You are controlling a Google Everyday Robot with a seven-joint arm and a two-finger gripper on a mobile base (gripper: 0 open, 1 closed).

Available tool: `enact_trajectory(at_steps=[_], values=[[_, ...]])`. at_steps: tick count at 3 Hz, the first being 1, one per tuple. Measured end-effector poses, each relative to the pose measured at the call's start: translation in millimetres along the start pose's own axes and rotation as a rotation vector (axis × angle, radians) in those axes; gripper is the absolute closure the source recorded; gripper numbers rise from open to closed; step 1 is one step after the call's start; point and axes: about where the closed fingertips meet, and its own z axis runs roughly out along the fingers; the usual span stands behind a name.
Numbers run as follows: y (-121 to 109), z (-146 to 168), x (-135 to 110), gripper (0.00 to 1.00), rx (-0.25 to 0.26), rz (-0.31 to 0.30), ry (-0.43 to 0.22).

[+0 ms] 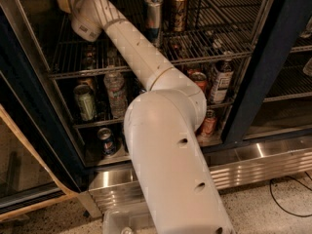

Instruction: Pick 7up can from top shelf of fridge

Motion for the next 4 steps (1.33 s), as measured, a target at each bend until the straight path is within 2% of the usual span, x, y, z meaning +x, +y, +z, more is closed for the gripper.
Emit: enact_trajectory(at_steps=[3,4], values=[[0.0,0.0,0.1,0.89,0.000,0.000,0.000],[0.1,0.0,0.1,1.00,0.000,0.000,0.000]])
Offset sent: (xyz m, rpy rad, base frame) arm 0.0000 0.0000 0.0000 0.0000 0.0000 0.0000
